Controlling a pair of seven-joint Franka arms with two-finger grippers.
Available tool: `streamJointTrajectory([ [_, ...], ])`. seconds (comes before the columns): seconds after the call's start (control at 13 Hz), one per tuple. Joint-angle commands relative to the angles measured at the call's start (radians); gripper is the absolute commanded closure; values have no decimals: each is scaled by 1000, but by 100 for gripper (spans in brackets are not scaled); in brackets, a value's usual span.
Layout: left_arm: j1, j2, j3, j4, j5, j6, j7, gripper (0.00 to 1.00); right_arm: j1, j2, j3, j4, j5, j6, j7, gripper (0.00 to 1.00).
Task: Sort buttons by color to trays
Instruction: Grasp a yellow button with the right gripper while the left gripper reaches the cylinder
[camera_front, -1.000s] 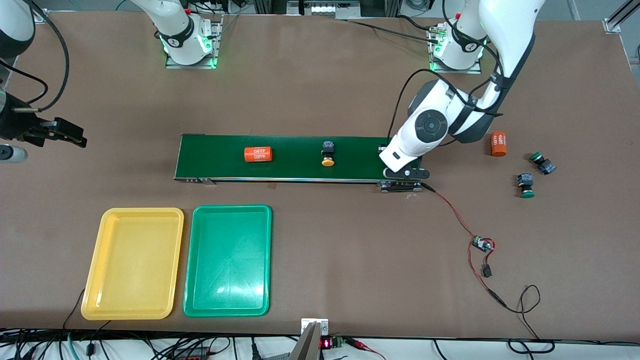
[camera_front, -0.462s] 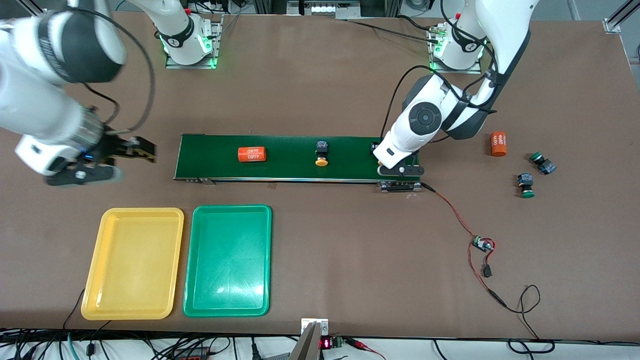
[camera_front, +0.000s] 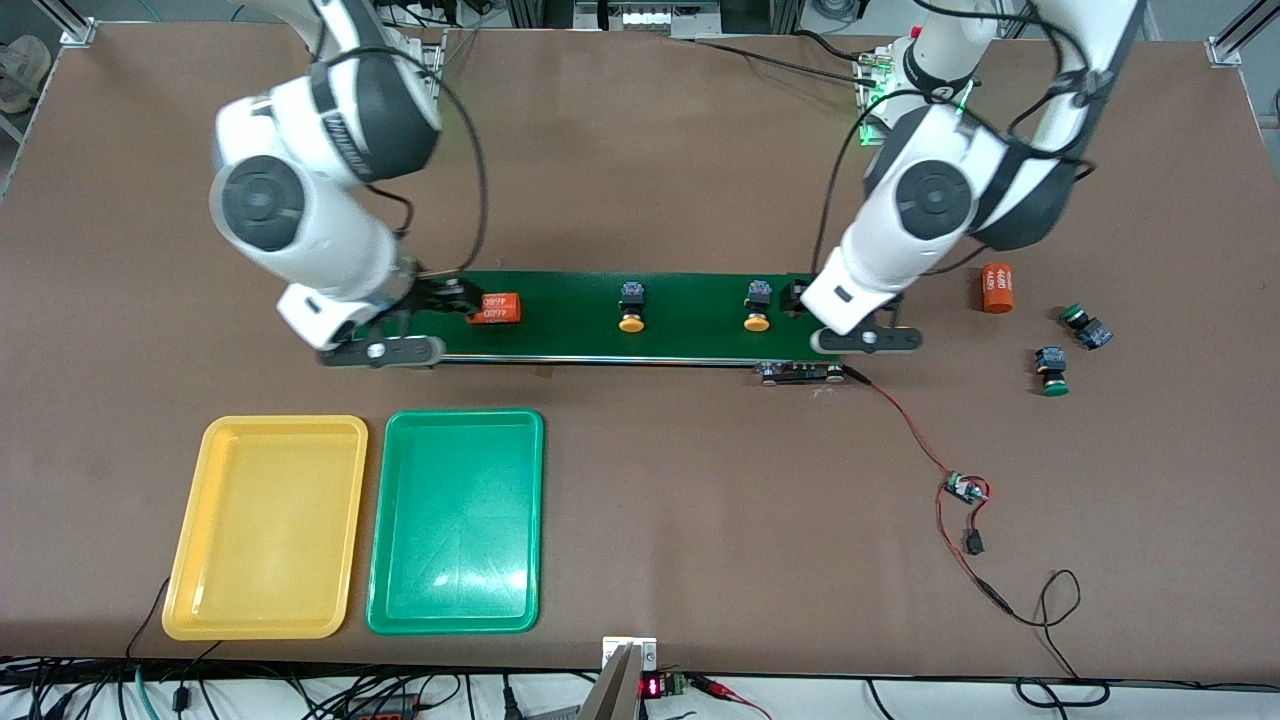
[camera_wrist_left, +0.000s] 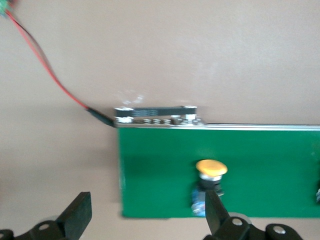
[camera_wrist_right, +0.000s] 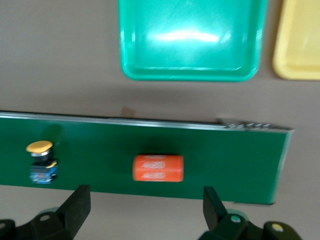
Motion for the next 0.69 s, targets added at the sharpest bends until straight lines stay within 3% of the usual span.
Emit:
streamJointTrajectory([
  [0.0,25,-49,96,5,-16,-69,220,0,68,56,-12,9,26,84,76,0],
  [0.31,43,-55,266,-37,-13,-89,495,0,186,156,-12,12,22,245,95,0],
  [0.62,62,-18,403,-131,1,-77,591,0,260,237,-12,40,22,263,205,0],
])
